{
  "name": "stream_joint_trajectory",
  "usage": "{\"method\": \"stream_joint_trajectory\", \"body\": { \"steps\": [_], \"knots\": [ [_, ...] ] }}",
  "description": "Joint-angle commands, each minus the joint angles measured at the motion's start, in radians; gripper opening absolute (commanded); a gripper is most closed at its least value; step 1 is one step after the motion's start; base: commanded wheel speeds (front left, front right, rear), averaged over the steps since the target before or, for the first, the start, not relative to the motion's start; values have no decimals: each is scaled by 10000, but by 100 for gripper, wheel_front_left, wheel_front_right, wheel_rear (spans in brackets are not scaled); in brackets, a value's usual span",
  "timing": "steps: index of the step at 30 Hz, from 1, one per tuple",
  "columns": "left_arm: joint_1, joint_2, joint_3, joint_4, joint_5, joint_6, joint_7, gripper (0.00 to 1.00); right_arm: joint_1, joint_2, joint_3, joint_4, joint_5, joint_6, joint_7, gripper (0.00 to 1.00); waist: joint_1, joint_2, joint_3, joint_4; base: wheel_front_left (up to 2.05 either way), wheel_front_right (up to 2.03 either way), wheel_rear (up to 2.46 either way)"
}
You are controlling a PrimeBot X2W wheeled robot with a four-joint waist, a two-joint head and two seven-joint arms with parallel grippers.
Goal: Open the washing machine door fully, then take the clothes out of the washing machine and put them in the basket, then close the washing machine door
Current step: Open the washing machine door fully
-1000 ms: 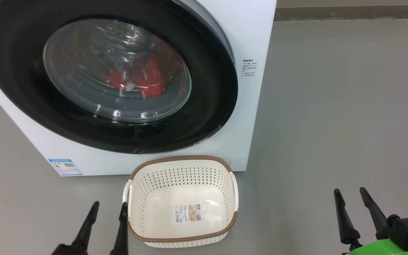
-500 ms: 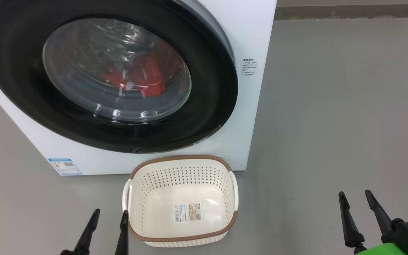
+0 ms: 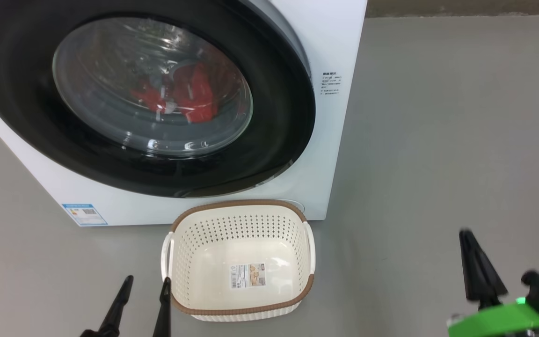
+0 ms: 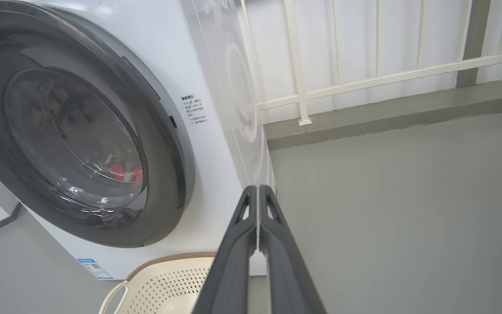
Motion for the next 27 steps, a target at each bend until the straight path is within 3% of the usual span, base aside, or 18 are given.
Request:
{"method": "stream_joint_trajectory", "body": {
  "steps": [1, 5, 14, 20, 27],
  "knots": [
    [-324, 99, 289, -275, 21, -28, -122, 100, -578, -146, 290, -305, 188, 6, -93, 0, 0, 0, 27, 8, 0, 0, 0],
    [-434, 99, 149, -298, -42, 1, -122, 100, -1499, -146, 684, -308, 1235, 6, -93, 0, 0, 0, 149, 92, 0, 0, 0],
    [-860, 99, -257, -421, -298, 47, -122, 100, -3786, -215, 1453, -26, 2176, 6, -93, 0, 0, 0, 802, 692, 0, 0, 0],
    [-1355, 99, -493, -443, -504, 60, -122, 100, -5457, -785, 2093, 466, 3559, 6, -93, 0, 0, 0, 1695, 1175, 0, 0, 0],
    [-2035, 99, -764, -510, -638, 37, -122, 100, -7193, -1998, 3354, 893, 5857, 6, -38, 0, 0, 0, 2635, 1567, 0, 0, 0]
  ]
}}
